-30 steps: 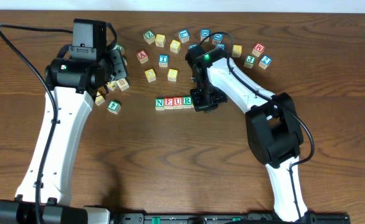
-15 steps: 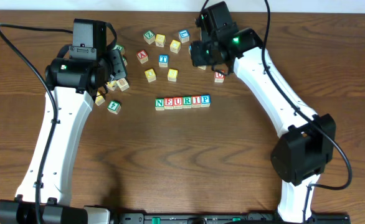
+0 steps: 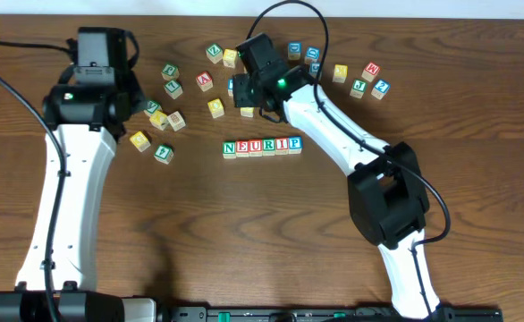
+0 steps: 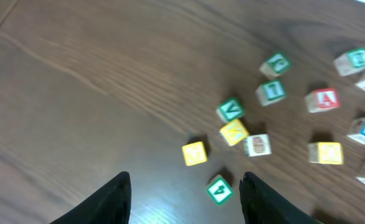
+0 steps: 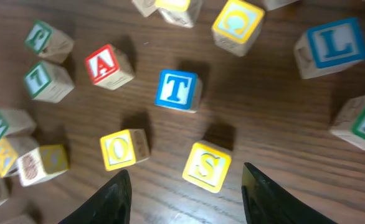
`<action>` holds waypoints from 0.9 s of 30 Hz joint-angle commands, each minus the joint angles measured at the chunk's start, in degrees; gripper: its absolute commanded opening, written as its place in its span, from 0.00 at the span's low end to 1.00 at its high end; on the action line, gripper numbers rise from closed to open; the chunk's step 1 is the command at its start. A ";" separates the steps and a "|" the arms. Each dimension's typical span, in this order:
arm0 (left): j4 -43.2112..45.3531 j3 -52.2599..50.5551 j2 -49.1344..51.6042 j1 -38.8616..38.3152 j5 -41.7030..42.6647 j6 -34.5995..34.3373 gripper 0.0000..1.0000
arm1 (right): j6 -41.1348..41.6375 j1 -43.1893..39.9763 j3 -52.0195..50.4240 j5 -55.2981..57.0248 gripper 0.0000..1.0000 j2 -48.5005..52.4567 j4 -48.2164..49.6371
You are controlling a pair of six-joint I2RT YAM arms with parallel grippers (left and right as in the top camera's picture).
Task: Spell out NEURIPS
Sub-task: 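Raise the right gripper and move it toward the upper-left blocks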
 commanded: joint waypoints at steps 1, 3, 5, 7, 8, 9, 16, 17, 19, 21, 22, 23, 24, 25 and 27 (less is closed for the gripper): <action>-0.96 0.31 -0.70 1.25 -1.73 0.98 0.55 | 1.84 1.16 0.13 6.60 0.51 1.09 0.33; -1.18 0.31 -0.70 1.22 -1.73 0.98 0.55 | 1.86 1.20 0.13 6.64 0.50 1.60 0.35; -1.36 0.31 -0.70 1.22 -1.70 0.98 0.55 | 1.88 1.18 0.13 6.84 0.48 2.34 0.37; -1.68 0.31 -0.70 1.22 -1.70 0.96 0.55 | 2.10 1.20 0.13 6.27 0.48 3.65 0.87; -1.77 0.31 -0.70 1.22 -1.70 0.96 0.55 | 2.10 1.25 0.13 5.70 0.47 4.26 1.42; -1.84 0.31 -0.70 1.22 -1.70 0.96 0.55 | 2.10 1.31 0.13 5.25 0.47 4.46 1.68; -2.23 0.31 -0.70 1.22 -1.70 0.96 0.55 | 2.73 1.49 0.13 5.73 0.47 6.16 3.06; -2.23 0.31 -0.70 1.22 -1.70 0.96 0.55 | 2.73 1.46 0.13 5.70 0.47 6.49 3.17; -2.23 0.31 -0.70 1.22 -1.70 0.96 0.55 | 2.73 1.46 0.13 5.22 0.47 7.06 3.34; -2.38 0.31 -0.70 1.22 -1.68 0.96 0.55 | 2.73 1.46 0.13 5.20 0.47 7.67 3.32; -2.43 0.31 -0.70 1.22 -1.68 0.96 0.55 | 2.73 1.46 0.13 5.22 0.47 7.87 3.32; -2.47 0.31 -0.70 1.22 -1.70 0.96 0.55 | 2.73 1.46 0.13 5.25 0.47 8.02 3.30; -2.47 0.31 -0.70 1.22 -1.70 0.96 0.55 | 2.73 1.46 0.13 5.25 0.47 8.04 3.30; -2.45 0.31 -0.70 1.22 -1.70 0.96 0.55 | 2.71 1.46 0.13 5.22 0.47 8.13 3.30; -2.40 0.31 -0.70 1.22 -1.68 0.96 0.55 | 2.69 1.49 0.13 5.22 0.47 8.13 3.30</action>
